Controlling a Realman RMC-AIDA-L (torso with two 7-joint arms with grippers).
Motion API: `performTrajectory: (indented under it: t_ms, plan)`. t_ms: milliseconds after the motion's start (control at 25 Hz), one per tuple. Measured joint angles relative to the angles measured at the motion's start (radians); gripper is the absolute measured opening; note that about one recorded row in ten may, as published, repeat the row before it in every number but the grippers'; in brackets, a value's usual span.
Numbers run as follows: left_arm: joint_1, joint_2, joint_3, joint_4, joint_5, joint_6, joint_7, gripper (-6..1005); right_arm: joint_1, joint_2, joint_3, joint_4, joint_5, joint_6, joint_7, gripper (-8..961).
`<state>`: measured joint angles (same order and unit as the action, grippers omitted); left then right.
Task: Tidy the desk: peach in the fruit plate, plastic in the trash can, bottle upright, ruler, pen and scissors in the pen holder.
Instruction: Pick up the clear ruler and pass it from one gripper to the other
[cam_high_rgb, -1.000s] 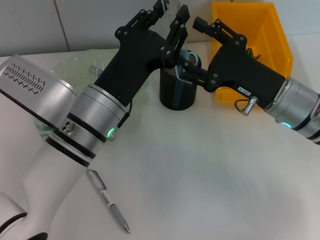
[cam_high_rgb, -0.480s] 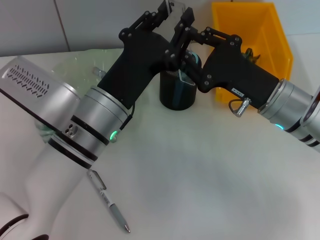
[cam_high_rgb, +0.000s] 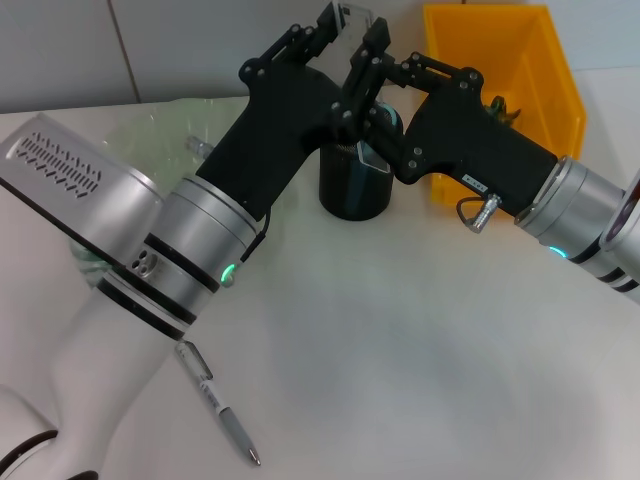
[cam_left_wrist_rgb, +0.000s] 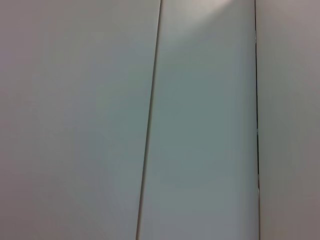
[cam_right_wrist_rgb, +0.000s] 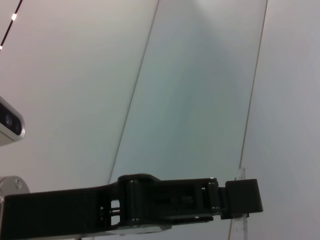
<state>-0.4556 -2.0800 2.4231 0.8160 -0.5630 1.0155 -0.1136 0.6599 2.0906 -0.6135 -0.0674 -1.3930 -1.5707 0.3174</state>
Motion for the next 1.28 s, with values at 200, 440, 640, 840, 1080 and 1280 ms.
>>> performTrajectory:
  t_ms: [200,440,640,840,1080,1280]
  plan:
    - [0.0,0.0,0.003,0.0,0.0,0.0,0.0,430,0.0,0.0,-0.004,0.0,0.0,0.0,-0.008,351]
    - [-0.001,0.0,0.005,-0.001,0.0,0.0,0.0,433,0.0,0.0,-0.005,0.002,0.0,0.0,-0.012,185]
    - [0.0,0.0,0.006,-0.002,0.0,0.0,0.0,434,0.0,0.0,-0.002,0.003,0.0,-0.001,-0.012,143]
    - [0.001,0.0,0.011,-0.001,0.0,0.0,0.0,436,0.0,0.0,-0.001,0.004,0.0,-0.001,-0.012,121]
    - [0.001,0.0,0.016,-0.002,0.0,0.0,0.0,438,0.011,0.0,0.0,0.015,0.0,0.018,-0.004,102]
    - [0.0,0.0,0.016,-0.002,0.0,0.003,0.0,440,0.022,0.0,0.001,0.025,0.02,0.047,0.018,82]
